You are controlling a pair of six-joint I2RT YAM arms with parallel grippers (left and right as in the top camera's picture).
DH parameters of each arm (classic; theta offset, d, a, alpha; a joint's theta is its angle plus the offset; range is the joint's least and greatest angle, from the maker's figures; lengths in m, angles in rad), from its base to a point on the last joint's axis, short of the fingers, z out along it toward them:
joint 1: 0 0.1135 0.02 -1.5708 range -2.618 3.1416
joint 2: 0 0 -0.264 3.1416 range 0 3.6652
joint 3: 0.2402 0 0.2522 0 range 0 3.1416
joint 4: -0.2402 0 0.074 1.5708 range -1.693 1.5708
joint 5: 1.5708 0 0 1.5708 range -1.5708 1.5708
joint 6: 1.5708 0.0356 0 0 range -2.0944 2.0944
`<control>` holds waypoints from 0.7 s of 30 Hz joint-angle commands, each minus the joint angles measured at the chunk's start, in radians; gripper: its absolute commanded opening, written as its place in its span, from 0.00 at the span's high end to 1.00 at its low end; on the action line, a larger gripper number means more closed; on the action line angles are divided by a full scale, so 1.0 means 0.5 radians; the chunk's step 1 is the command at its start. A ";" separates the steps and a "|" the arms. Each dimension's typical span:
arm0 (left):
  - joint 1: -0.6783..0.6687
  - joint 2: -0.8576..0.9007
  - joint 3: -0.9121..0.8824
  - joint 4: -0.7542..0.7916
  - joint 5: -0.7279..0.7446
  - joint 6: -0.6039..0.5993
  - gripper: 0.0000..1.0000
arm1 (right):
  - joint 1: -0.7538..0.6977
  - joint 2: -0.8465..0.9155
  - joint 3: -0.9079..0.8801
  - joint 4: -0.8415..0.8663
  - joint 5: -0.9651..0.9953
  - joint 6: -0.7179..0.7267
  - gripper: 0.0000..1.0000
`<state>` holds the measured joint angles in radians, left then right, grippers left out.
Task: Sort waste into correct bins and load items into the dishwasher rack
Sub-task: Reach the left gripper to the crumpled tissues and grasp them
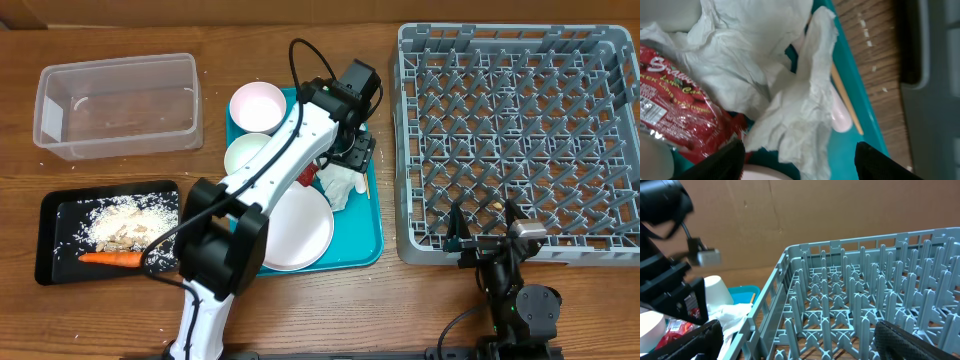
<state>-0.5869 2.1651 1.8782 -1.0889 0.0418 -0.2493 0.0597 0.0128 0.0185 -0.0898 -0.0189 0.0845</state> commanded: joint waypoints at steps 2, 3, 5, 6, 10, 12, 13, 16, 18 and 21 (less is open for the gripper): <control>0.009 0.098 0.000 0.069 -0.104 0.174 0.28 | 0.005 -0.018 -0.021 0.011 0.006 -0.006 0.00; 0.008 0.108 0.000 0.085 -0.102 0.185 0.28 | 0.005 -0.018 -0.021 0.011 0.006 -0.006 0.00; 0.006 0.126 0.000 0.108 -0.103 0.185 0.29 | 0.005 -0.018 -0.021 0.011 0.006 -0.005 0.00; 0.006 0.134 0.000 0.116 -0.103 0.185 0.30 | 0.005 -0.018 -0.021 0.011 0.006 -0.005 0.00; 0.006 0.181 0.000 0.163 -0.101 0.224 0.34 | 0.005 -0.018 -0.021 0.011 0.006 -0.005 0.00; 0.006 0.241 0.000 0.183 -0.106 0.298 0.37 | 0.005 -0.018 -0.021 0.011 0.006 -0.005 0.00; 0.006 0.253 0.000 0.185 -0.106 0.305 0.38 | 0.005 -0.018 -0.021 0.011 0.006 -0.005 0.00; 0.006 0.263 0.000 0.198 -0.140 0.305 0.43 | 0.005 -0.018 -0.021 0.011 0.006 -0.005 0.00; 0.006 0.260 0.001 0.215 -0.188 0.304 0.45 | 0.005 -0.018 -0.021 0.011 0.006 -0.006 0.00; 0.006 0.260 0.002 0.222 -0.212 0.305 0.53 | 0.005 -0.018 -0.021 0.011 0.006 -0.005 0.00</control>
<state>-0.5869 2.2925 1.8763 -0.9840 -0.0269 -0.1188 0.0597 0.0128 0.0185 -0.0898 -0.0189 0.0849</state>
